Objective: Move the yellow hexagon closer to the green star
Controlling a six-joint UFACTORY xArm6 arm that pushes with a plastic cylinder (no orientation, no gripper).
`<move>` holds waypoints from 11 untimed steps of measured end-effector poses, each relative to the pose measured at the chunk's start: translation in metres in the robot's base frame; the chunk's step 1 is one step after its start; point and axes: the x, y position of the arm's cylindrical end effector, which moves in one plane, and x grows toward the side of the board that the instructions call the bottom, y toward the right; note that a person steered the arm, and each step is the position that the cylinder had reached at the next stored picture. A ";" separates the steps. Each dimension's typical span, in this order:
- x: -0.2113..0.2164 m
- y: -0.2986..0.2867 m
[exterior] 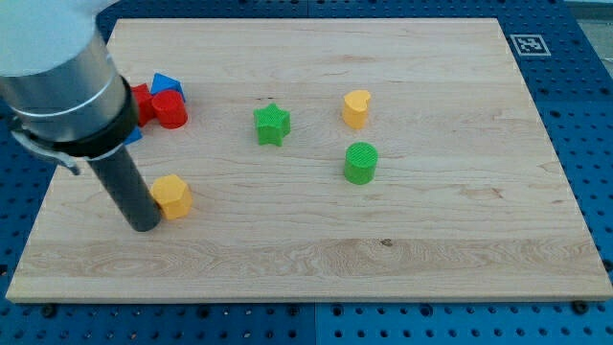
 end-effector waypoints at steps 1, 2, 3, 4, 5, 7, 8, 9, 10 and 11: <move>-0.004 0.001; -0.005 0.000; -0.008 -0.005; -0.011 -0.016; -0.012 -0.016; -0.043 -0.009; -0.032 -0.004; -0.009 -0.004; -0.009 0.006; -0.009 0.032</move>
